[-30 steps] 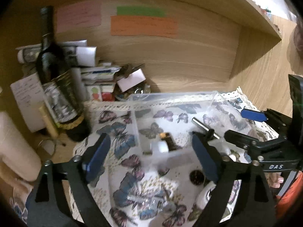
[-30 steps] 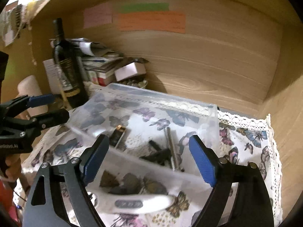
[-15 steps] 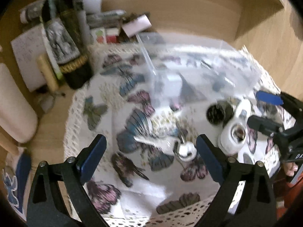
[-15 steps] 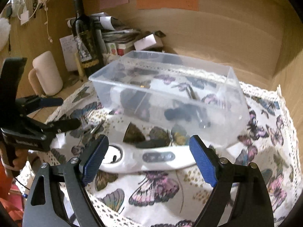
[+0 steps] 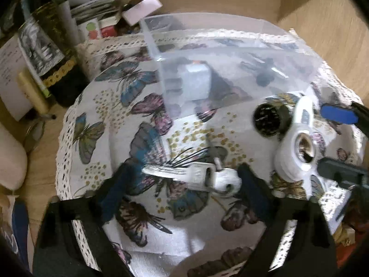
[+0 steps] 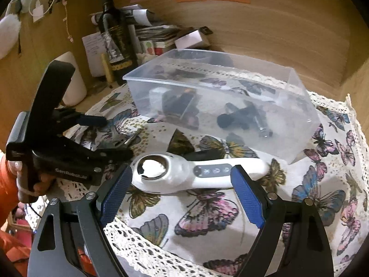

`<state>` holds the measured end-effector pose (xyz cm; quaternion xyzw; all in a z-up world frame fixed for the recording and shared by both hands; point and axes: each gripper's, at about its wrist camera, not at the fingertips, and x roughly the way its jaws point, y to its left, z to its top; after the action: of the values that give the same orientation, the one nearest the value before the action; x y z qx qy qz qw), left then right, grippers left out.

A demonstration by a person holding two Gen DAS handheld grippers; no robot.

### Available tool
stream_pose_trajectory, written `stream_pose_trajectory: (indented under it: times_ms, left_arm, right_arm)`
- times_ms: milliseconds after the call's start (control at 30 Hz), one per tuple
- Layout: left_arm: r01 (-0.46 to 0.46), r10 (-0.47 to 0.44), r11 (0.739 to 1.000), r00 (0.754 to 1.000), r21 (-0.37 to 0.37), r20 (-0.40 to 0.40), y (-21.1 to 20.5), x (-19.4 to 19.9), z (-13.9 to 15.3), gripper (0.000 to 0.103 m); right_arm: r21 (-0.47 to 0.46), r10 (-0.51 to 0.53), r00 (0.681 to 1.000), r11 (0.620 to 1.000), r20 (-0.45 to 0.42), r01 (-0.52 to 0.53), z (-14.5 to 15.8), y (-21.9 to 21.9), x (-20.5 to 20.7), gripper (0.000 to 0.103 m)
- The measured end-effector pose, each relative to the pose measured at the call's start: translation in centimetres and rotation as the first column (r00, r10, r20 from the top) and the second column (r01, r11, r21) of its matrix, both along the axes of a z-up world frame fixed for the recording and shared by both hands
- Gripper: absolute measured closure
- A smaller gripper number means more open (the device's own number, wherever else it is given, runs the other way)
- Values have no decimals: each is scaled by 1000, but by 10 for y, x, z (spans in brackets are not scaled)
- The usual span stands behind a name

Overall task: Organize rigid objects
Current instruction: 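Grasp the keys with the left tool while the right tool grasps the white handheld device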

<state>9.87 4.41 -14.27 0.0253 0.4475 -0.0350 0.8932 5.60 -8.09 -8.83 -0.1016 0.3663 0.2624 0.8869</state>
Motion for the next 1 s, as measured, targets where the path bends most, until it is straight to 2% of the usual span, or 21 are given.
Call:
stream_pose_trajectory:
  times_ms: [100, 133, 200, 233, 267, 300, 533, 600, 667, 733, 900, 967, 1000]
  left_arm:
    - [18, -18, 1000, 1000, 1, 23, -2, -3, 1, 43]
    - [24, -24, 1000, 999, -1, 28, -2, -4, 1, 57]
    - [29, -29, 1000, 999, 0, 38, -3, -6, 2, 71]
    - [33, -33, 999, 998, 2, 45, -3, -8, 2, 83]
    - [34, -34, 999, 998, -1, 45, -3, -8, 2, 89]
    - [36, -36, 999, 998, -7, 47, -2, -8, 3, 91]
    - [40, -39, 999, 998, -21, 45, 1, -11, 12, 90]
    - [45, -44, 999, 998, -27, 36, -1, -5, 15, 80]
    - [54, -53, 998, 998, -45, 22, -2, 5, 14, 56]
    - [64, -64, 996, 998, -59, -1, -5, 17, 11, 53]
    - [92, -93, 994, 996, -58, -18, -15, 38, 7, 54]
    - [98, -98, 995, 995, -37, -7, -19, 42, 5, 71]
    - [106, -106, 994, 994, -34, 0, -20, 41, 6, 75]
  right_arm:
    - [-6, 20, 1000, 1000, -10, -20, -4, 8, 0, 19]
    - [-9, 24, 1000, 1000, -11, -24, -5, 10, 0, 19]
    - [-16, 33, 999, 999, -11, -33, -7, 13, 0, 19]
    - [-20, 35, 999, 999, -11, -35, -8, 15, -1, 19]
    - [-24, 37, 999, 999, -12, -37, -9, 17, 0, 19]
    - [-25, 37, 999, 999, -15, -37, -10, 18, 0, 19]
    - [-22, 33, 999, 999, -11, -33, -9, 20, 0, 20]
    - [-18, 28, 1000, 999, -10, -28, -7, 18, 0, 20]
    - [-13, 23, 1000, 1000, -10, -23, -6, 17, 1, 20]
    - [-7, 16, 1000, 1000, -12, -16, -6, 15, 1, 20]
    - [-1, 11, 1000, 1000, -19, -11, -7, 12, 0, 20]
    - [5, 11, 1000, 1000, -20, -11, -7, 11, 1, 20]
    - [7, 12, 1000, 1000, -20, -12, -7, 11, 0, 20]
